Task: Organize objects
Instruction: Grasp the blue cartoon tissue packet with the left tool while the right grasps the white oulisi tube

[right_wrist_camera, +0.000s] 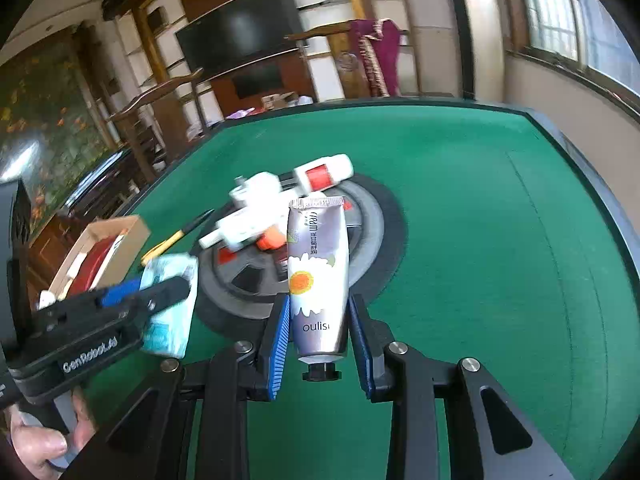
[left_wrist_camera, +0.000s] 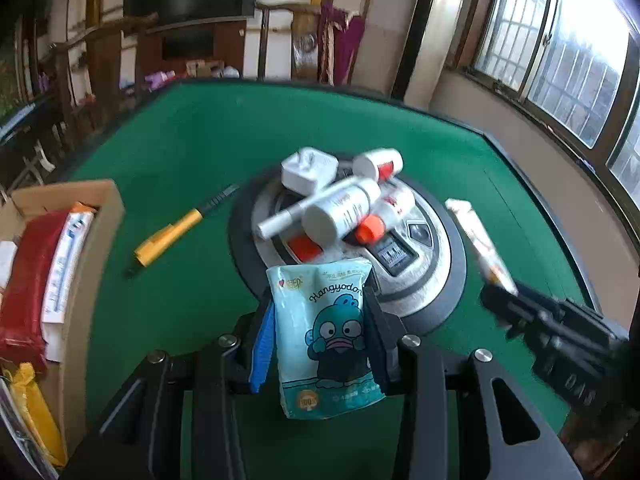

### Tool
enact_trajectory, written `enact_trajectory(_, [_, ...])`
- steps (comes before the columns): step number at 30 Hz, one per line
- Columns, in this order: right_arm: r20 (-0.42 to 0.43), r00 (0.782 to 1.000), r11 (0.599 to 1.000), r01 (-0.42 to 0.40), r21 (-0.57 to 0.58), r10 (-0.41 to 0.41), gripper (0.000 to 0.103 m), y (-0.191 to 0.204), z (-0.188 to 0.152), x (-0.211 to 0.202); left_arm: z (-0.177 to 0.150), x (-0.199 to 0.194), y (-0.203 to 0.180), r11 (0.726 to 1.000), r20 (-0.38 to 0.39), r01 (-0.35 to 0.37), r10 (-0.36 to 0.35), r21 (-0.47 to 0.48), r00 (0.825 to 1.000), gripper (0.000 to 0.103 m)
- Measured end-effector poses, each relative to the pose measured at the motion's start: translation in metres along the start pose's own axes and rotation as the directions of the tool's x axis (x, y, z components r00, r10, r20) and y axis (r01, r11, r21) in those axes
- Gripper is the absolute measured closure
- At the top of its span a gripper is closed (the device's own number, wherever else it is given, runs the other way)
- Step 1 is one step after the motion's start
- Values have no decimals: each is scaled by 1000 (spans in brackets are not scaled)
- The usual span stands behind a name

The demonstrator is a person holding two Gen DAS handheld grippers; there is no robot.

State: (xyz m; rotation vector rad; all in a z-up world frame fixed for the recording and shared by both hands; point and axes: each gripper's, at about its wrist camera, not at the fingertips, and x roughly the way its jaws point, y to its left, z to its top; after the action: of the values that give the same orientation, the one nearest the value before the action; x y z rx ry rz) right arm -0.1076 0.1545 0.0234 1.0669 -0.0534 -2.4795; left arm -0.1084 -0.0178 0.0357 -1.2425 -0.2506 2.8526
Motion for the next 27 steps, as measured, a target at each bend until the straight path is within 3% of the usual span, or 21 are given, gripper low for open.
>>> enact_trajectory(10, [2, 1000, 997, -23, -70, 23, 72, 28, -9, 4, 7, -35, 1, 997, 173, -58, 51, 40, 984, 64])
enact_trajectory(16, [-4, 1000, 997, -29, -74, 29, 72, 30, -10, 5, 8, -57, -1, 992, 281, -118, 101, 47, 955, 64])
enact_trajectory(24, [6, 1000, 997, -26, -70, 27, 72, 29, -8, 3, 8, -67, -8, 985, 340, -165, 135, 60, 931, 64])
enact_trajectory(27, [15, 1000, 997, -18, -71, 19, 72, 31, -7, 1, 6, -69, -7, 985, 345, -164, 133, 60, 929, 64])
